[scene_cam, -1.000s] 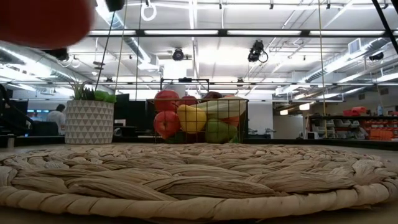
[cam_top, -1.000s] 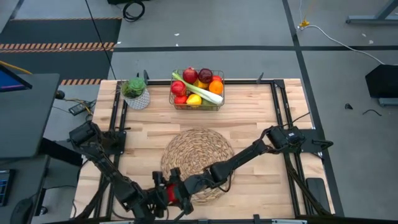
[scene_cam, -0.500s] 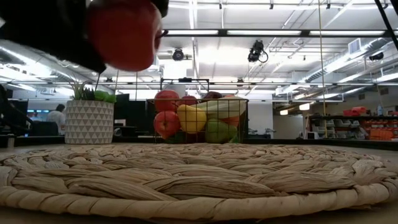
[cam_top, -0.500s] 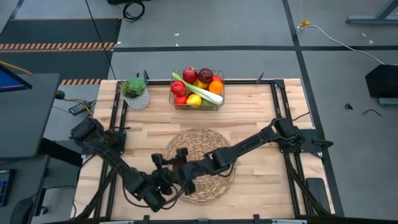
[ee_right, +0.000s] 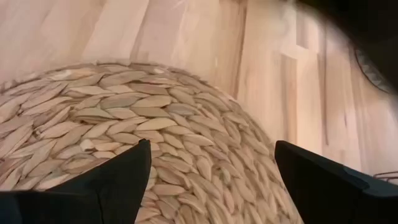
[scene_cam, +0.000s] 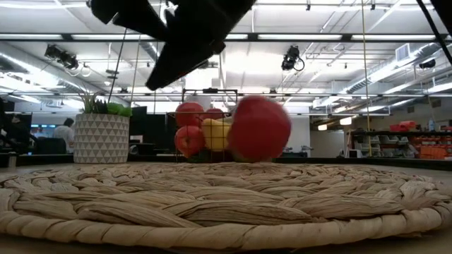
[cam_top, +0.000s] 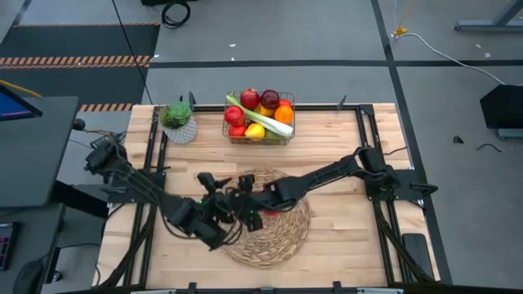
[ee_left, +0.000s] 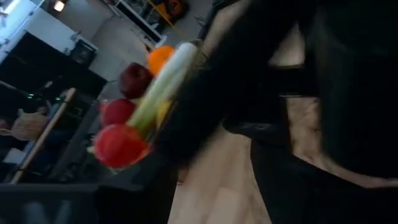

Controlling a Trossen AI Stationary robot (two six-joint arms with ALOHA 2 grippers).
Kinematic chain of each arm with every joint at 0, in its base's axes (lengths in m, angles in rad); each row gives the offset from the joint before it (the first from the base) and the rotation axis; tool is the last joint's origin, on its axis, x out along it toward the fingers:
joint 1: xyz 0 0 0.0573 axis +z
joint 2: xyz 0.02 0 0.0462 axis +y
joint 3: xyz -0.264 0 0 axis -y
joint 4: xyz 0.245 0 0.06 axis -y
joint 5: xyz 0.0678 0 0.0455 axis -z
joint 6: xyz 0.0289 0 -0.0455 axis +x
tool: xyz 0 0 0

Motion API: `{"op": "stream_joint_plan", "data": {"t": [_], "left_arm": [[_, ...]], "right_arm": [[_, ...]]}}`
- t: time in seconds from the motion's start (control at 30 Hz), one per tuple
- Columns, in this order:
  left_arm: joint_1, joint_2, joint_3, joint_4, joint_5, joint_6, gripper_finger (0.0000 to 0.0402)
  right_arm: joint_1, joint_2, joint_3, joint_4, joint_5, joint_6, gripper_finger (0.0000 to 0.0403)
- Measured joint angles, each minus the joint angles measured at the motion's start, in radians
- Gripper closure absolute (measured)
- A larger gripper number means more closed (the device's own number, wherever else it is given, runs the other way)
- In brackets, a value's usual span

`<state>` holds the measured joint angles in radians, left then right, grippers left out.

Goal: Build produce basket
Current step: Put the apple into the wire basket

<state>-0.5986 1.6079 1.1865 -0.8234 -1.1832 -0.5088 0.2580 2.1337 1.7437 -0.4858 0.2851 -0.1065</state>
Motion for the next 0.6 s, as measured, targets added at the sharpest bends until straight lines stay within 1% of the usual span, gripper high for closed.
{"op": "stream_joint_plan", "data": {"t": [0.07,0.13,0.2,0.37,0.5,0.6], "left_arm": [[0.028,-0.030,0.001,-0.003,-0.008,0.049,0.0204],[0.058,-0.057,0.000,-0.012,0.008,0.084,0.0212],[0.079,-0.087,0.000,-0.037,0.023,0.106,0.0218],[0.111,-0.155,-0.001,-0.130,0.064,0.088,0.0232],[0.114,-0.188,-0.001,-0.166,0.065,0.057,0.0243],[0.111,-0.194,-0.014,-0.163,0.077,0.049,0.0253]], "right_arm": [[-0.019,-0.008,0.001,-0.038,-0.002,-0.005,0.0057],[-0.038,-0.016,-0.003,-0.117,0.003,-0.011,0.0057],[-0.056,-0.052,-0.004,-0.202,0.029,-0.006,0.0057],[-0.079,-0.234,0.002,-0.427,0.121,0.066,0.0057],[-0.078,-0.401,0.001,-0.571,0.125,0.192,0.0057],[-0.070,-0.496,-0.052,-0.630,0.137,0.296,0.0057]]}}
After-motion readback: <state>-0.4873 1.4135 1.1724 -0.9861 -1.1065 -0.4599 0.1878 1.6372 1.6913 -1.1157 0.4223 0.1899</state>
